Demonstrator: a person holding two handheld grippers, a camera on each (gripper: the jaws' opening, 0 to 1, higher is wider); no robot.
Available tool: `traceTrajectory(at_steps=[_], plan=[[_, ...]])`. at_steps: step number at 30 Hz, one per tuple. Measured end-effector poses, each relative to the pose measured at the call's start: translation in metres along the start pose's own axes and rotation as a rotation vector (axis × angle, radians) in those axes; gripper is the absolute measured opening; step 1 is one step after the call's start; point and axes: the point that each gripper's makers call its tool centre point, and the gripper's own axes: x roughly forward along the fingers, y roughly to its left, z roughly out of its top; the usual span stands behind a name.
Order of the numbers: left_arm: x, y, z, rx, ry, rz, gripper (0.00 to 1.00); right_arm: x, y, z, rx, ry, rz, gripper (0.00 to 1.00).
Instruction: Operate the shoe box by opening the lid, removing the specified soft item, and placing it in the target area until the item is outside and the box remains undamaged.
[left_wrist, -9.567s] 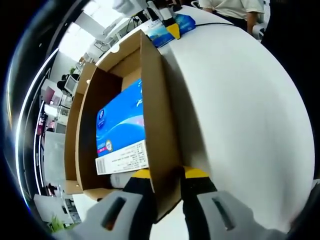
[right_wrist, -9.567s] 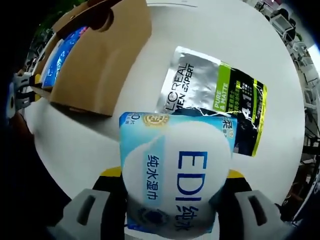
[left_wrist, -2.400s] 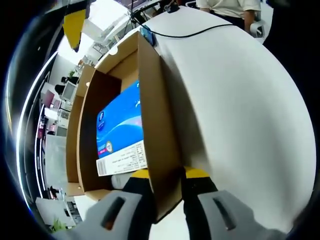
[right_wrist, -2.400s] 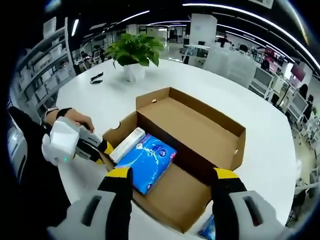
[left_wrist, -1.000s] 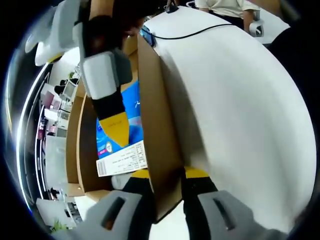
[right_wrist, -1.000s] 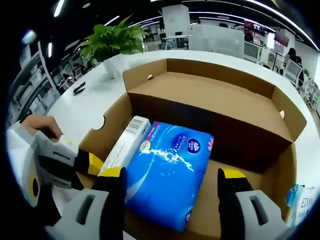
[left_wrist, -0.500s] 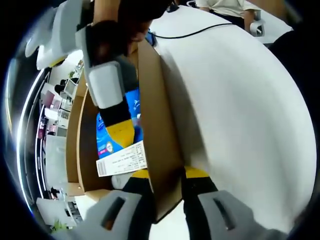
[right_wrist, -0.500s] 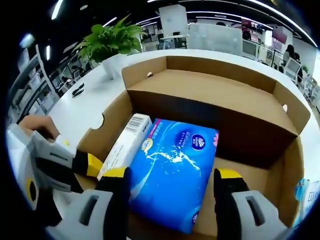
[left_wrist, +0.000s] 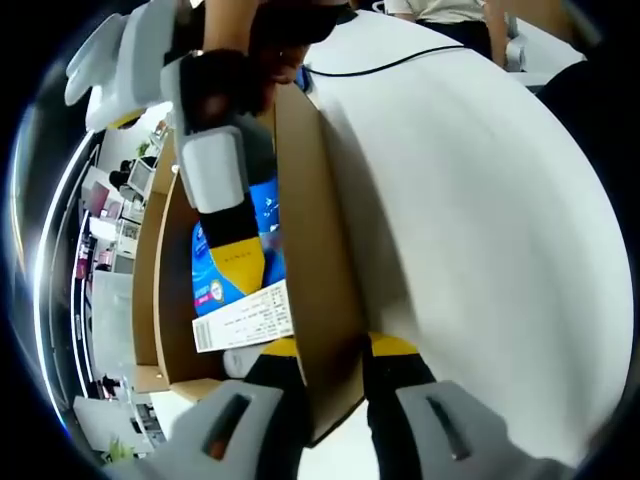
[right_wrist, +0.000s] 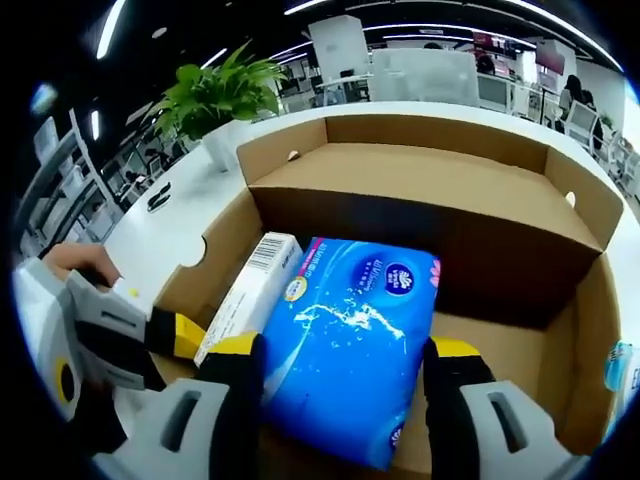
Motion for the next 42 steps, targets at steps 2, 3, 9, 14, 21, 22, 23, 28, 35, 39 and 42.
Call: traceTrajectory(at_steps=[2, 3, 9, 14, 21, 22, 23, 28, 35, 39, 42], plan=[[0.000, 0.000, 0.000, 0.000, -0.001, 0.000, 0.18, -0.002, -0.004, -0.001, 0.001, 0.002, -0.002, 0.66], [0.000, 0.000, 0.000, 0.000, -0.001, 0.000, 0.18, -0.003, -0.005, -0.001, 0.001, 0.004, -0.003, 0.66], [0.000, 0.000, 0.001, 0.002, -0.005, -0.002, 0.18, -0.014, -0.022, -0.004, -0.022, 0.030, -0.031, 0.66], [0.001, 0.000, 0.001, 0.001, -0.005, -0.002, 0.18, -0.025, -0.039, -0.009, -0.024, 0.046, -0.063, 0.67], [0.001, 0.000, 0.001, 0.004, -0.005, -0.003, 0.18, -0.040, -0.062, -0.016, -0.005, 0.050, -0.117, 0.70], [0.001, 0.000, 0.001, 0.004, -0.005, -0.003, 0.18, -0.040, -0.064, -0.016, -0.001, 0.046, -0.124, 0.69], [0.001, 0.000, 0.001, 0.004, -0.004, -0.003, 0.18, -0.041, -0.064, -0.016, 0.007, 0.045, -0.128, 0.69], [0.000, 0.000, 0.000, 0.001, -0.004, -0.002, 0.18, -0.047, -0.046, -0.001, -0.056, 0.033, -0.111, 0.71], [0.000, 0.000, 0.000, 0.003, -0.003, -0.003, 0.18, -0.032, -0.050, -0.006, -0.071, 0.112, -0.152, 0.74], [-0.001, -0.001, 0.001, 0.003, -0.005, -0.005, 0.18, -0.022, -0.057, -0.018, -0.067, 0.152, -0.182, 0.74], [0.000, 0.000, 0.001, 0.004, -0.006, -0.006, 0.18, -0.019, -0.058, -0.018, -0.031, 0.159, -0.187, 0.74]])
